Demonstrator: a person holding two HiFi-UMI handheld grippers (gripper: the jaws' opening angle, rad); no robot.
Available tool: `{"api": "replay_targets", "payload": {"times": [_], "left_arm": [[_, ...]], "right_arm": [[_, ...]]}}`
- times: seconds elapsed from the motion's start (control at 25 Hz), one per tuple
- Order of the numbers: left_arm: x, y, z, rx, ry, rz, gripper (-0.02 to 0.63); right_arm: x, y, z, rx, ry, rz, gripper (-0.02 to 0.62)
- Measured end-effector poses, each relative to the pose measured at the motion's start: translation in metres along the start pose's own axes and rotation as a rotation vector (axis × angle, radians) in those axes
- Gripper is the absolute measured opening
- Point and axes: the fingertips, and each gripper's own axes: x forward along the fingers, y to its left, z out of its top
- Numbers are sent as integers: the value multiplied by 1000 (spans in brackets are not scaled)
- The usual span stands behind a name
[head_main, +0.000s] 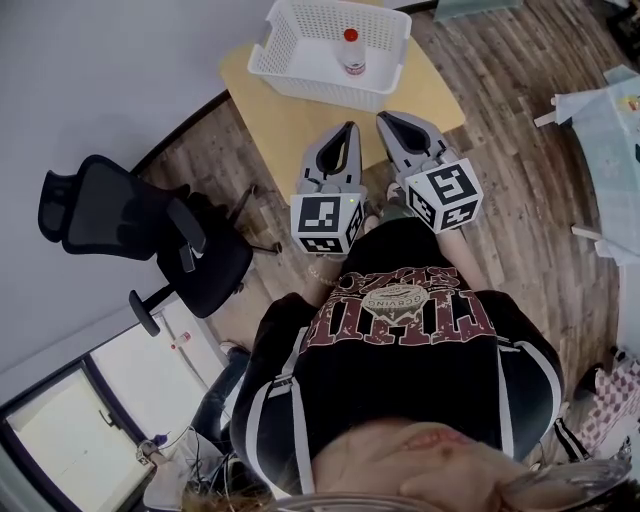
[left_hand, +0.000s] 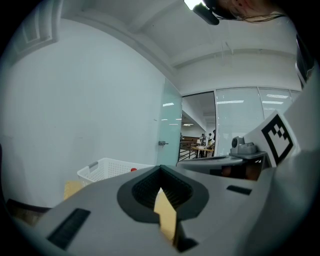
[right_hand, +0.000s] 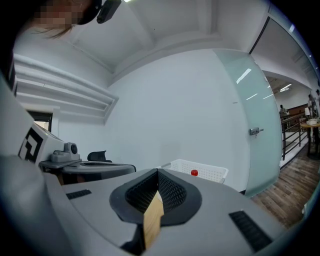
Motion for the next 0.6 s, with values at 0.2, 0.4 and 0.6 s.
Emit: {"api": "replay_targets", "payload": {"times": [0.2,0.4,0.6], "left_arm": [[22,5,6,-1,-1,18,41],[43,9,10,-8,0,45,41],[59,15,16,-8,3,85,41]], "right_arm": [[17,-16,8,-10,6,35,17],[31,-31,13,-16,14,74,17],[45,-46,20,-21,19,114,17]]}}
